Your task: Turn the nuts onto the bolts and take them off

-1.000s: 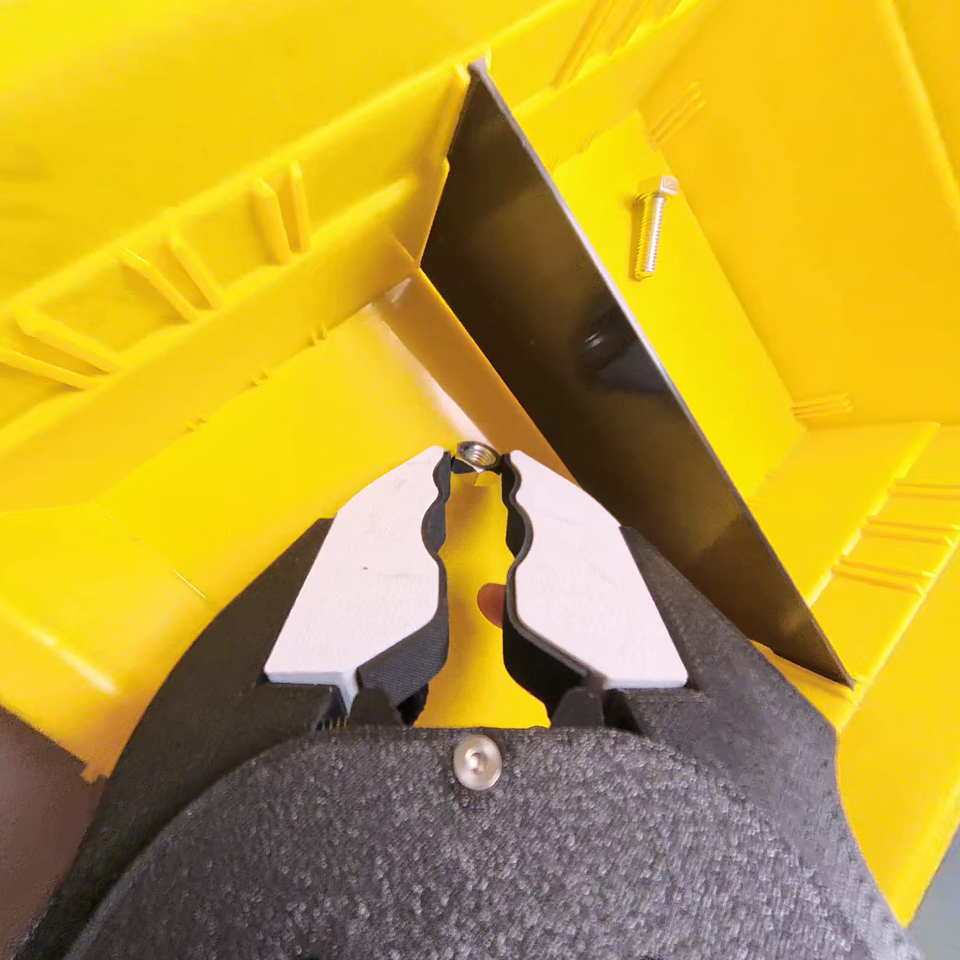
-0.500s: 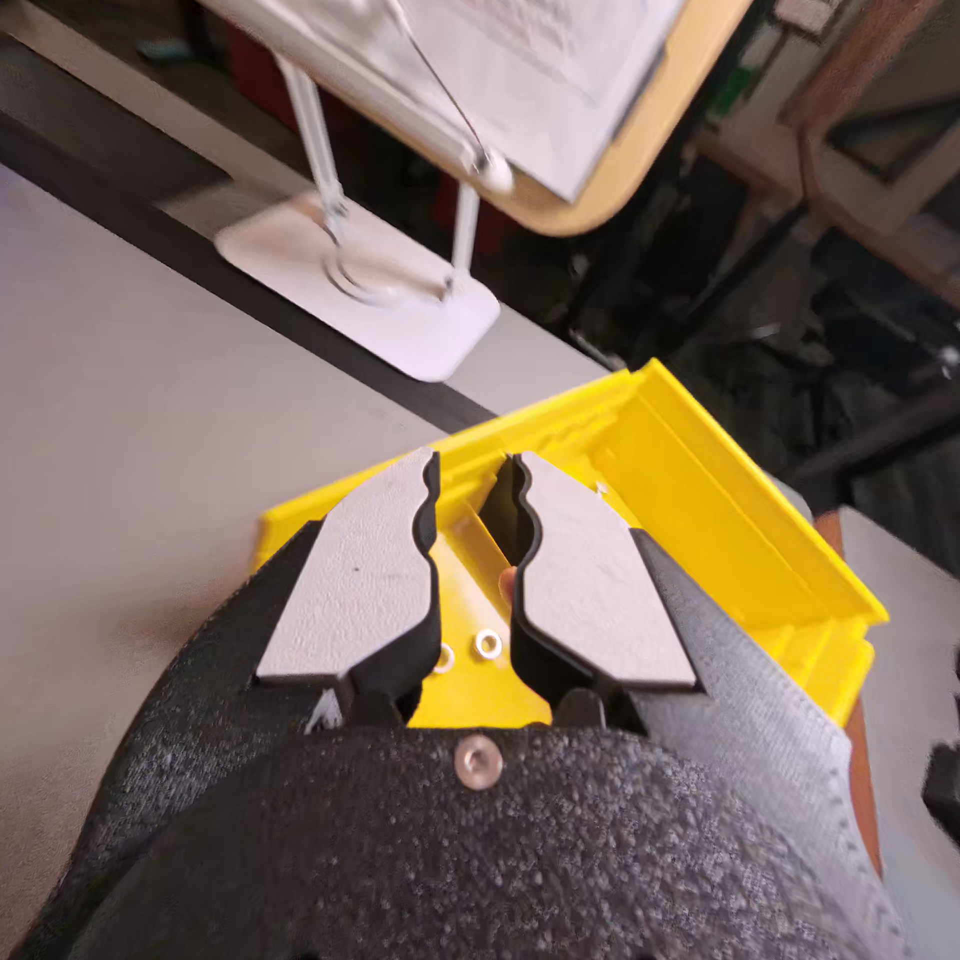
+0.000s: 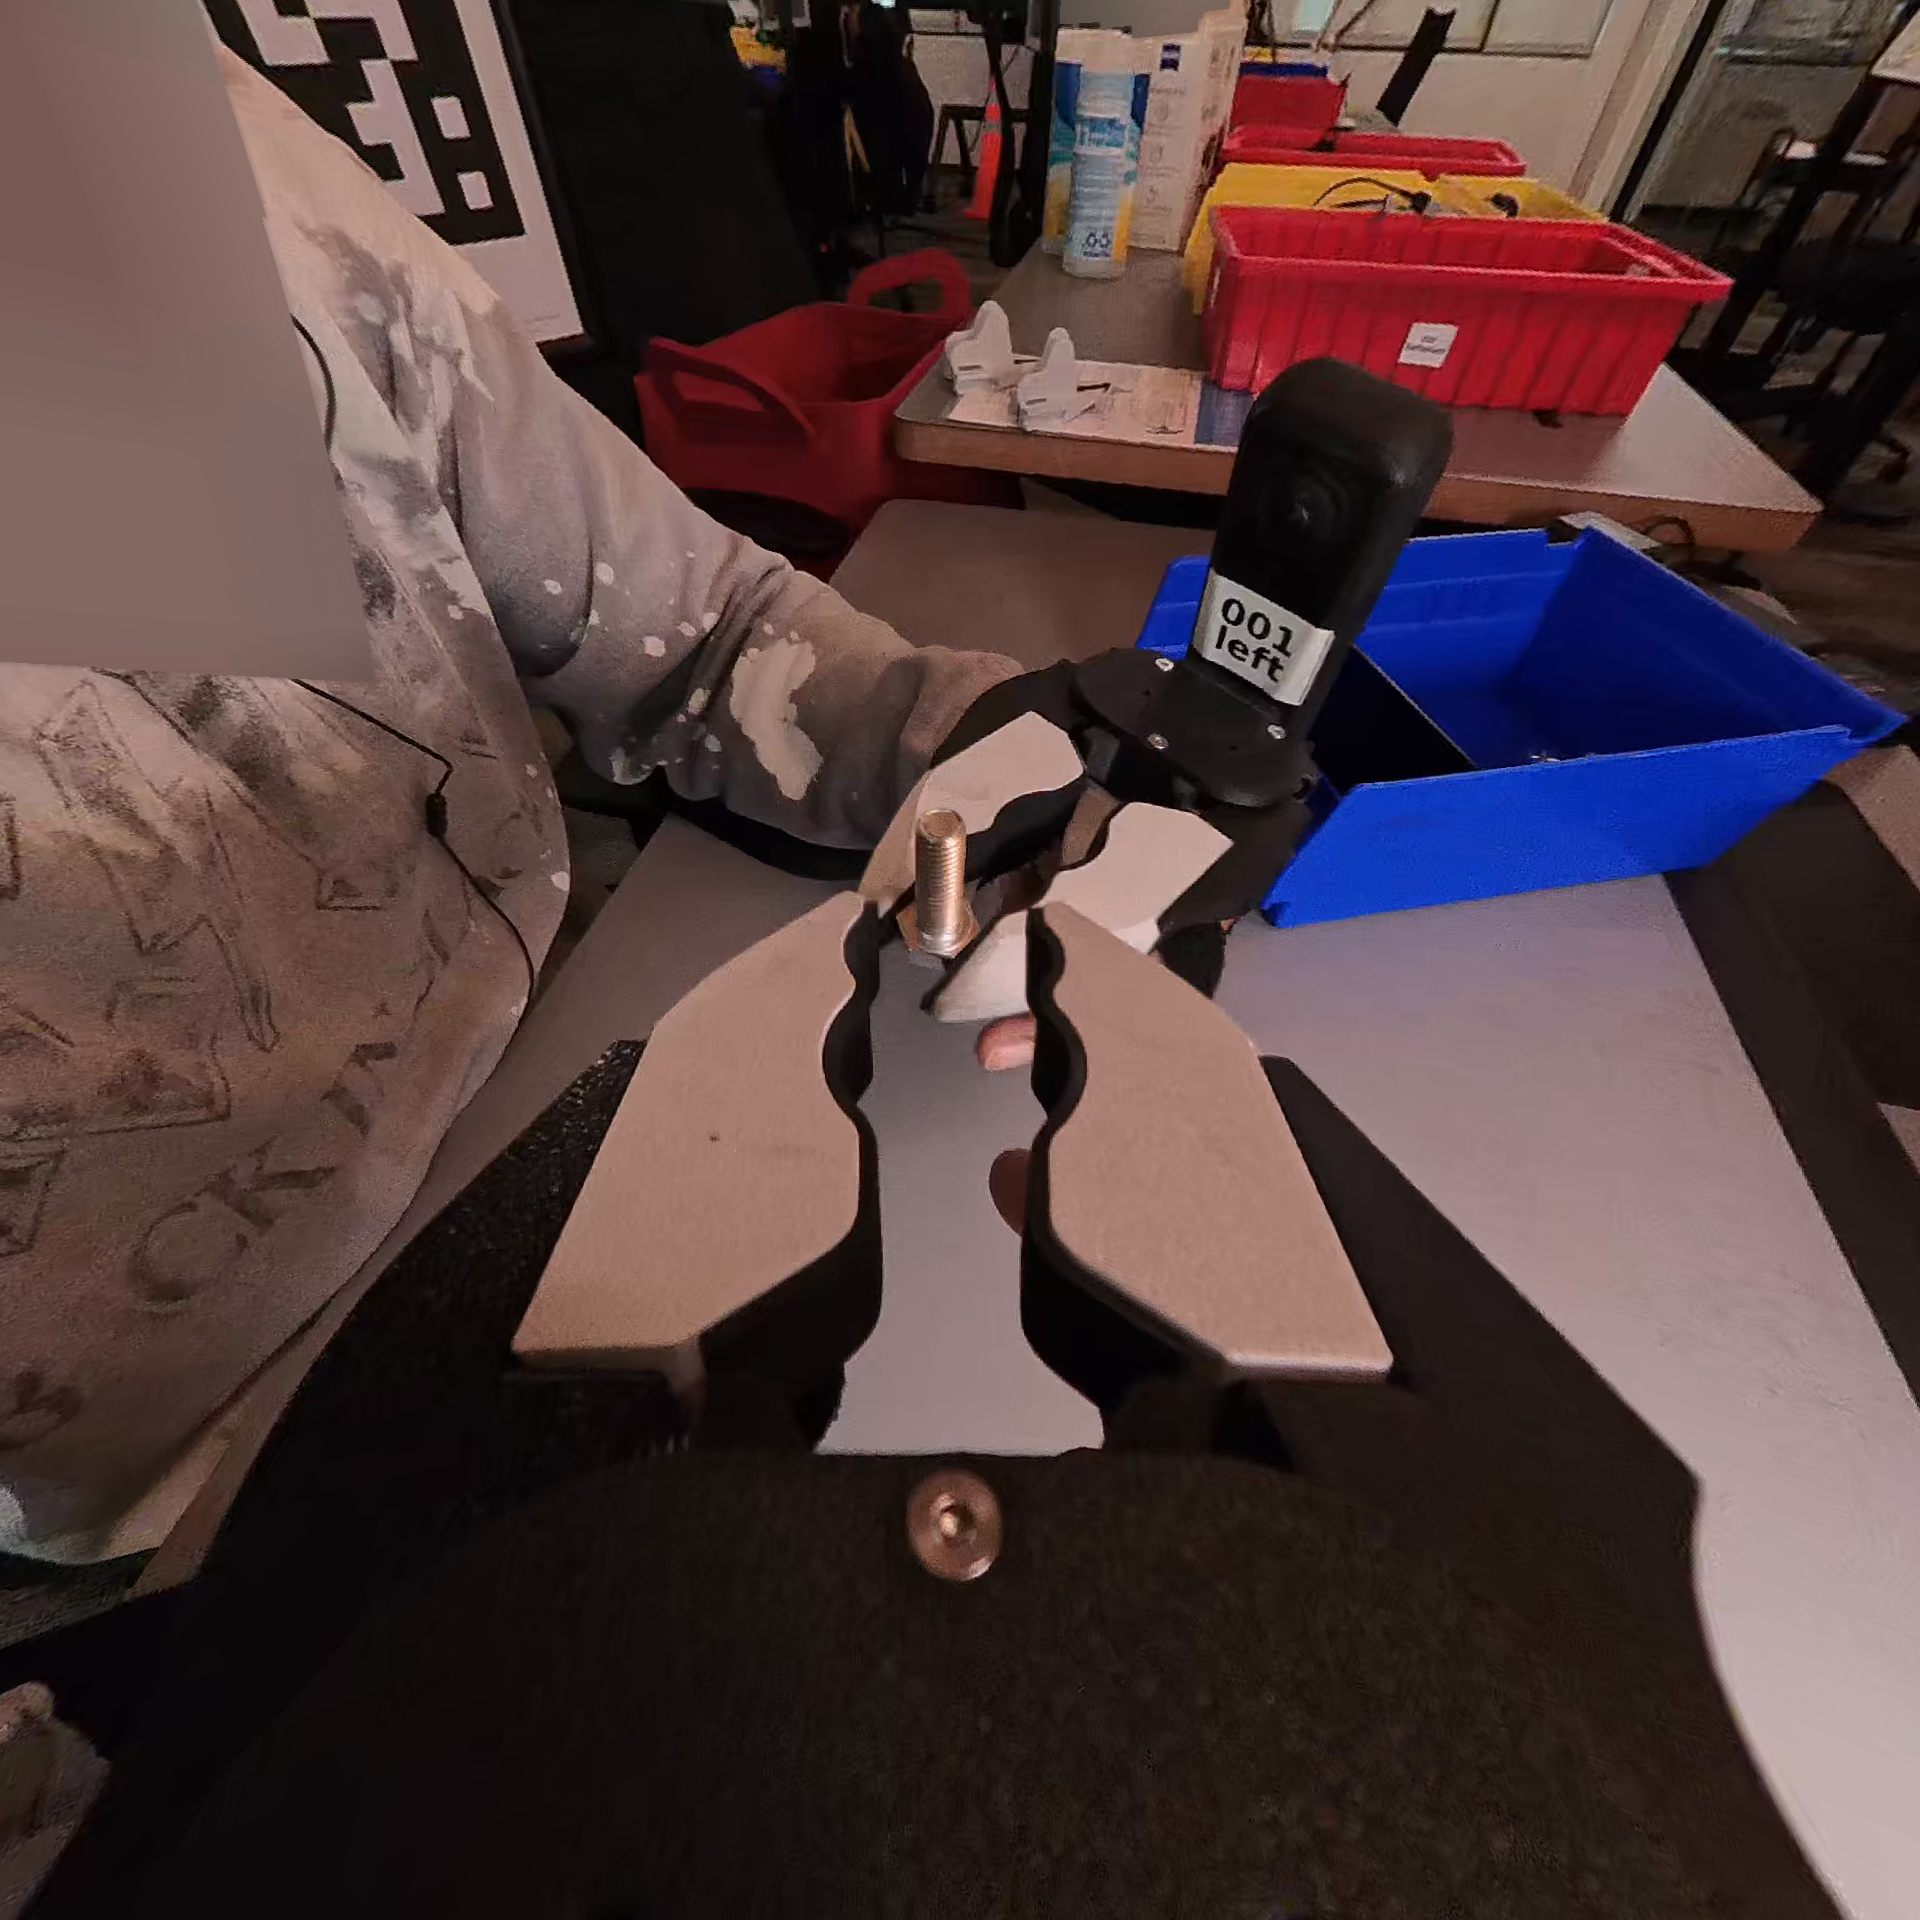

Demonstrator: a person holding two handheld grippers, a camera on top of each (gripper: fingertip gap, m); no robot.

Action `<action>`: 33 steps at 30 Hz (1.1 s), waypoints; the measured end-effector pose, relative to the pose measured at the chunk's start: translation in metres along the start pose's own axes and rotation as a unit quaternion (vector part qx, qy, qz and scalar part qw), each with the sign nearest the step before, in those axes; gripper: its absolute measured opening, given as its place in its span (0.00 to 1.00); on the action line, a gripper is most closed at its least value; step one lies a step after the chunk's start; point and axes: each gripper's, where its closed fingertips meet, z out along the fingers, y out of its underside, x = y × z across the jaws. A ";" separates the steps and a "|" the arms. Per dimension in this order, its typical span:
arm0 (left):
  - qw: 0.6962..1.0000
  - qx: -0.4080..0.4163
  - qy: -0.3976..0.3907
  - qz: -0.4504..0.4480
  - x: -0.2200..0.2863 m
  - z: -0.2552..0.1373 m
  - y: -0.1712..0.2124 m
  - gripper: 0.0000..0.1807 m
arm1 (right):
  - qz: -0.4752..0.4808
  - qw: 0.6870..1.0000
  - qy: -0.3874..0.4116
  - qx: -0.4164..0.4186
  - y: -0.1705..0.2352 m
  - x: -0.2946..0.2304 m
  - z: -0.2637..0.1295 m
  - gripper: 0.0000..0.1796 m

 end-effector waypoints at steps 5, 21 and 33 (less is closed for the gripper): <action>1.000 -0.008 -0.028 0.007 -0.009 -0.001 0.003 0.10 | 0.002 1.000 -0.010 0.002 0.003 0.000 0.017 0.11; 0.890 0.057 -0.443 0.097 -0.105 -0.088 -0.024 0.17 | 0.090 0.837 0.540 0.026 0.042 0.165 -0.173 0.05; 0.858 0.039 -0.501 0.101 -0.119 -0.103 -0.013 0.16 | 0.318 0.702 0.585 -0.253 0.235 0.264 -0.319 0.05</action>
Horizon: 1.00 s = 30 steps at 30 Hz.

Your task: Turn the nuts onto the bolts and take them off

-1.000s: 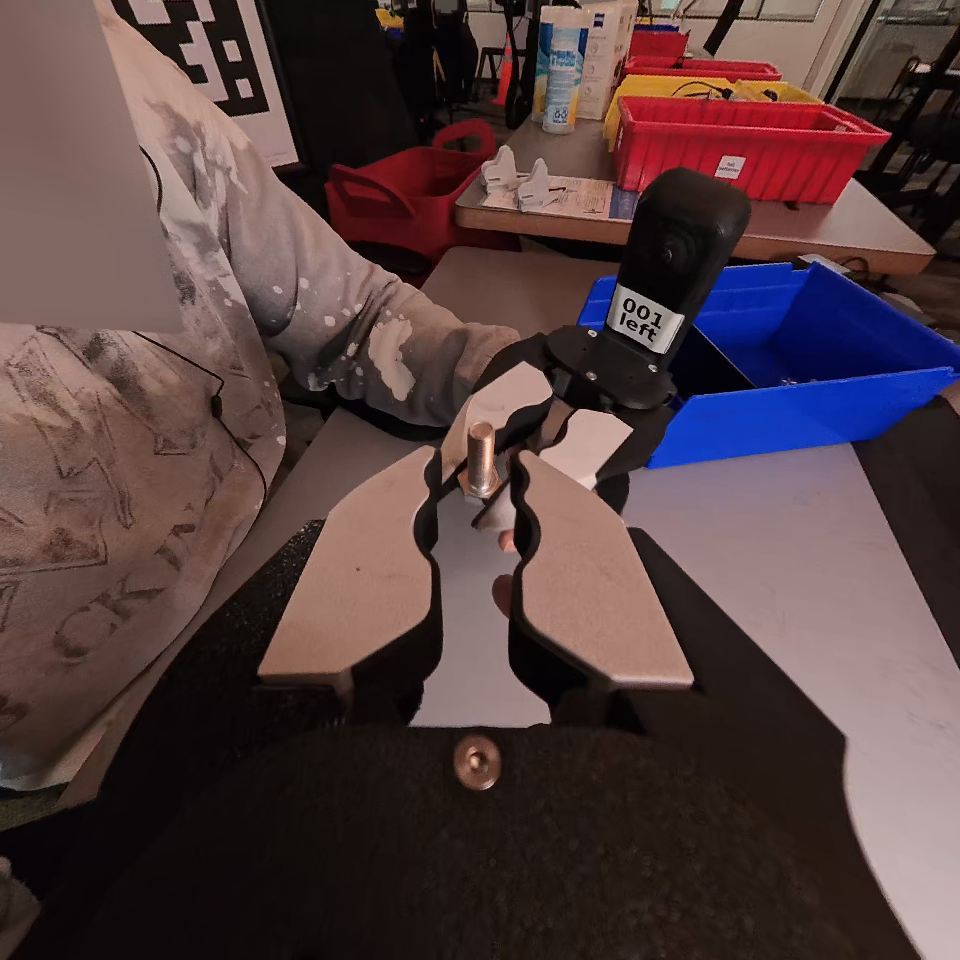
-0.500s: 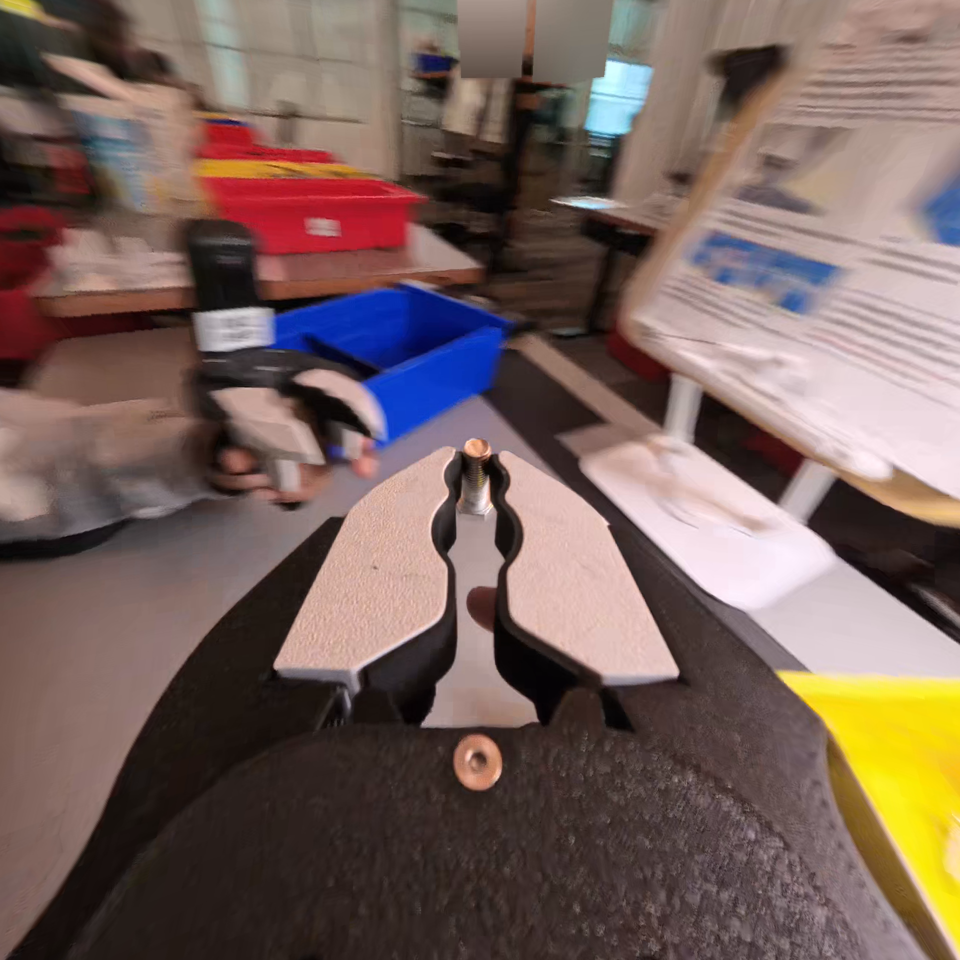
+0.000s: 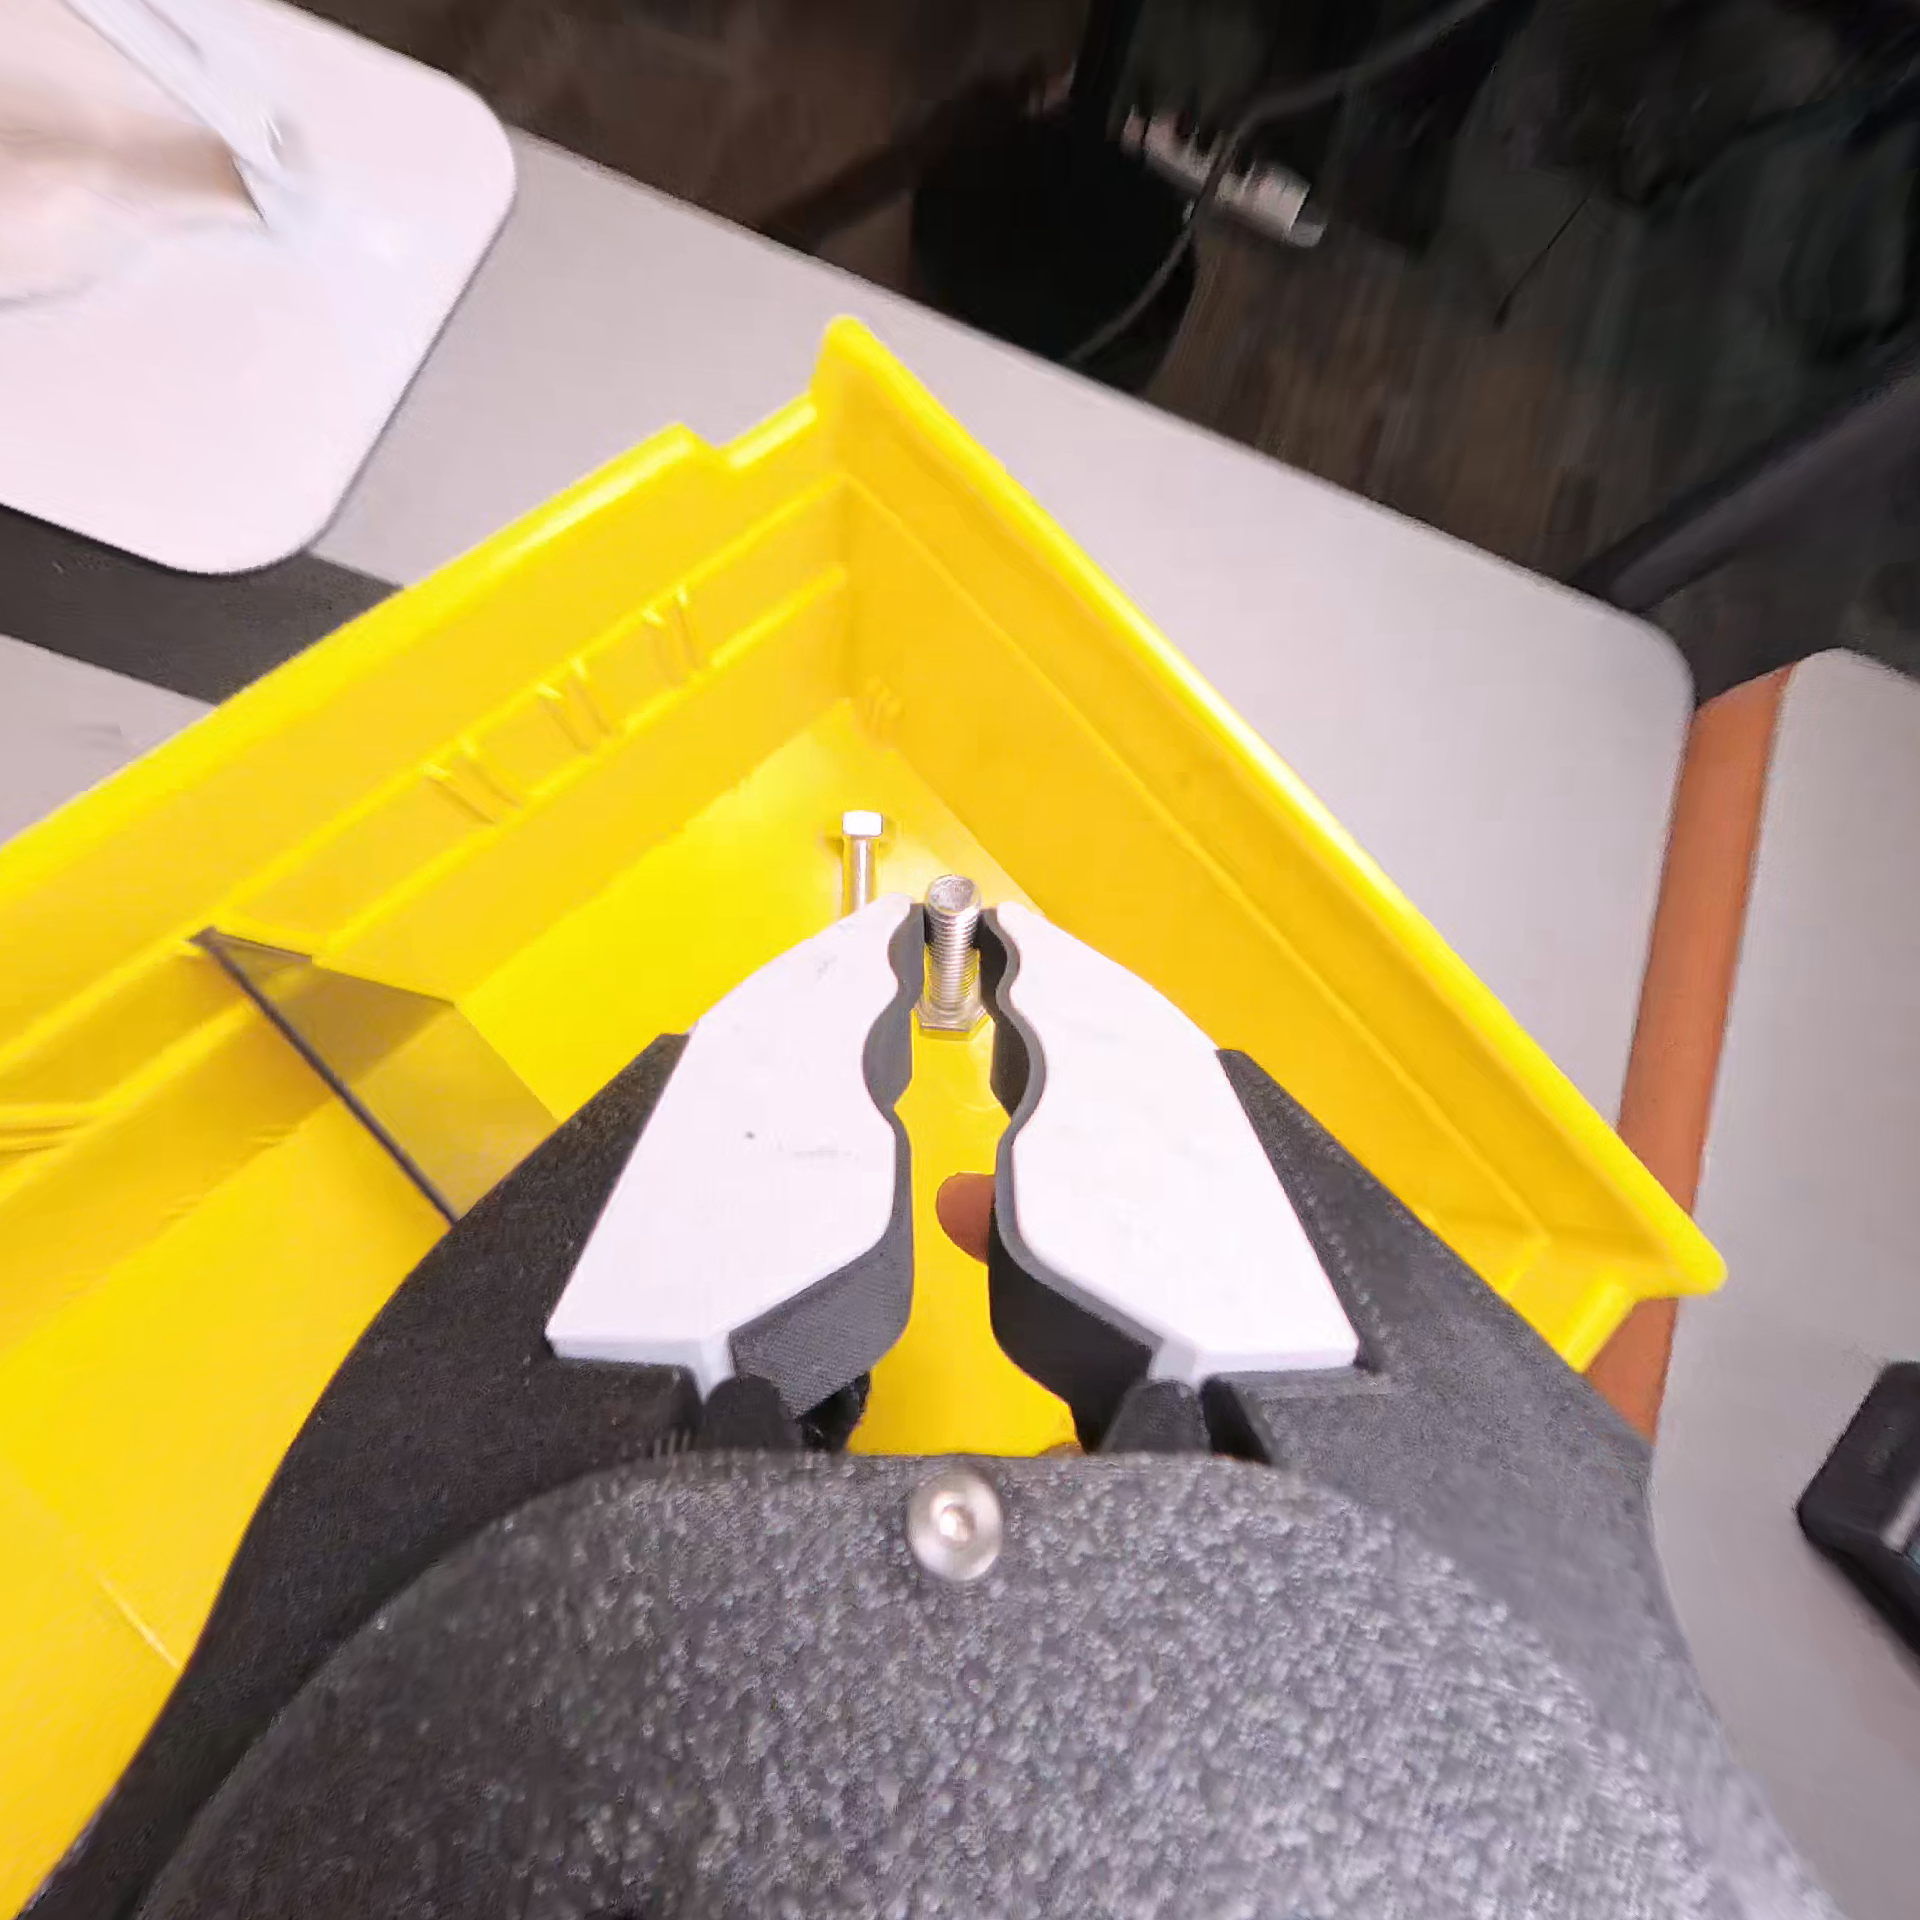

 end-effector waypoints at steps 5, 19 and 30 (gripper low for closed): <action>1.000 -0.022 -0.009 -0.016 -0.008 0.001 0.012 0.15 | 0.003 0.985 -0.029 -0.167 0.037 -0.002 0.036 0.06; 0.999 -0.027 -0.019 -0.026 -0.016 0.000 0.016 0.14 | -0.007 0.999 -0.024 0.036 -0.030 -0.020 -0.017 0.13; 0.999 -0.011 -0.035 -0.023 -0.021 -0.002 -0.003 0.14 | 0.092 0.906 -0.081 0.404 -0.015 -0.166 -0.192 0.11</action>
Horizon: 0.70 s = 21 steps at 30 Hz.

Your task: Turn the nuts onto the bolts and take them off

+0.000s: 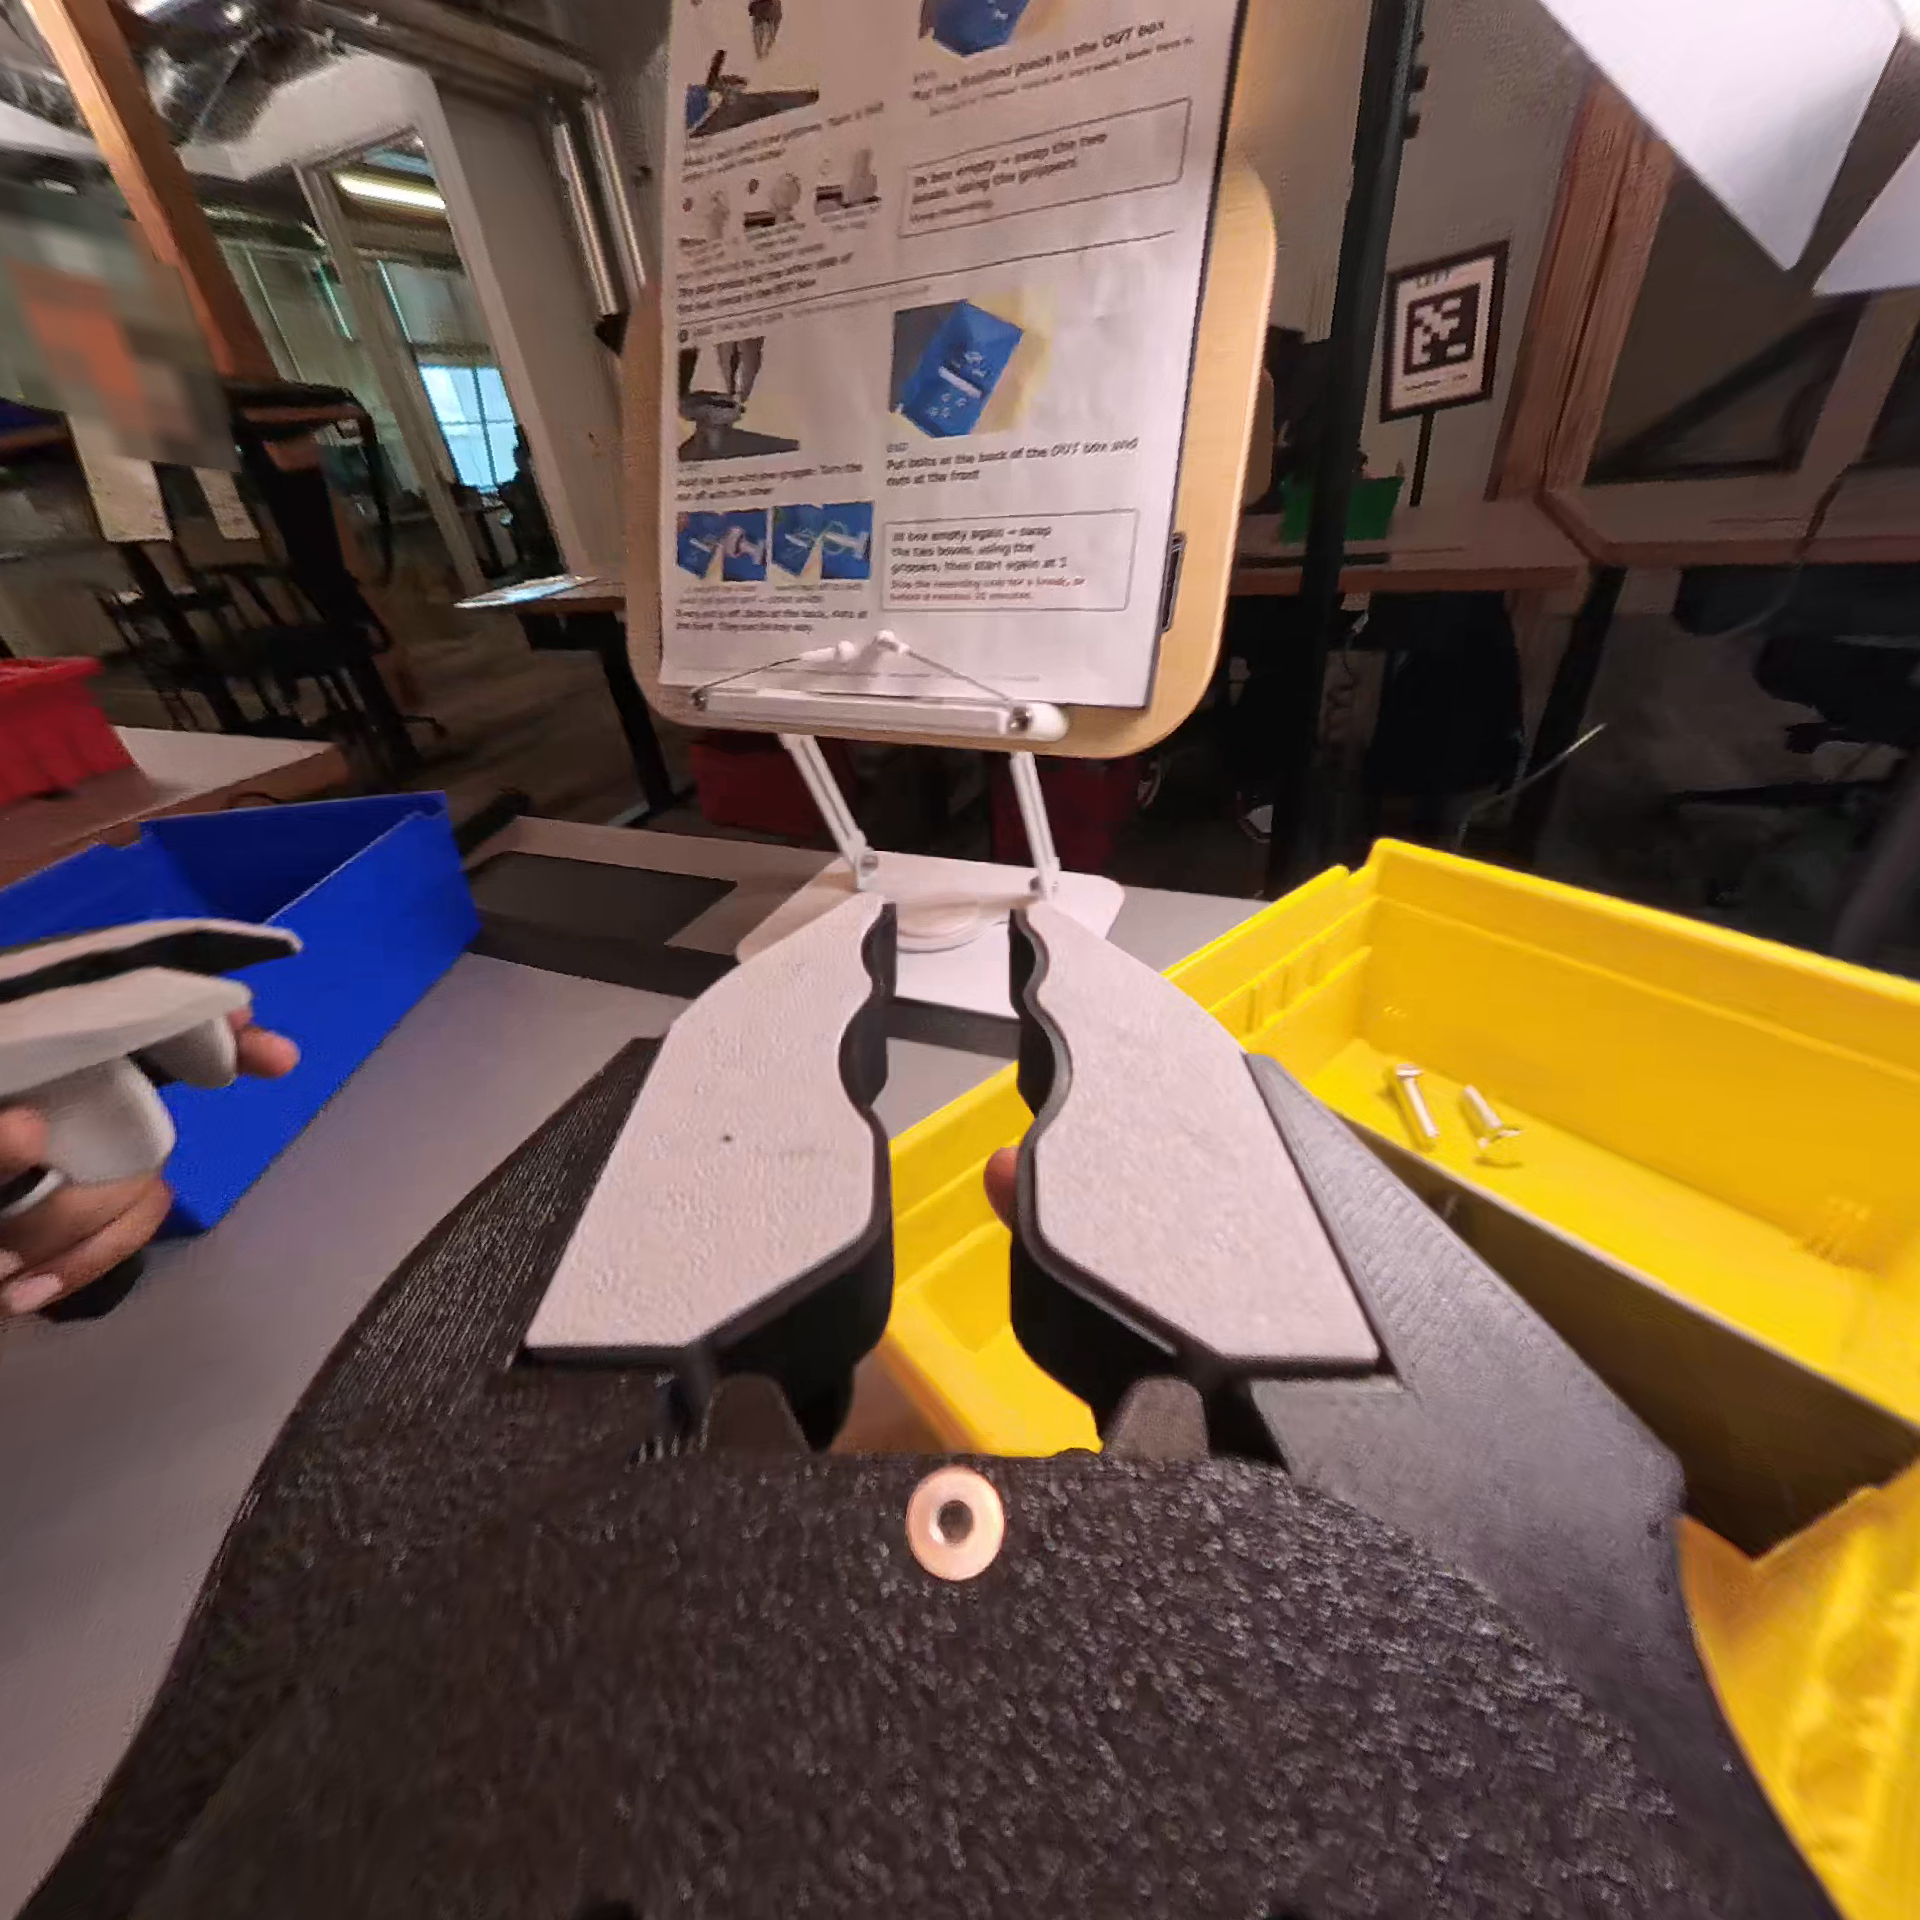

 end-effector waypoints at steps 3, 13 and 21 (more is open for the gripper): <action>1.000 0.006 -0.006 -0.003 -0.002 -0.003 -0.009 0.14 | 0.011 1.000 -0.015 0.017 0.035 -0.034 -0.013 0.11; 0.995 0.011 -0.100 0.014 -0.068 -0.054 -0.071 0.14 | -0.067 0.996 -0.047 0.031 0.073 -0.069 -0.011 0.09; 0.967 -0.085 -0.239 -0.013 -0.158 -0.131 -0.068 0.17 | -0.052 0.998 -0.038 0.024 0.078 -0.065 -0.015 0.08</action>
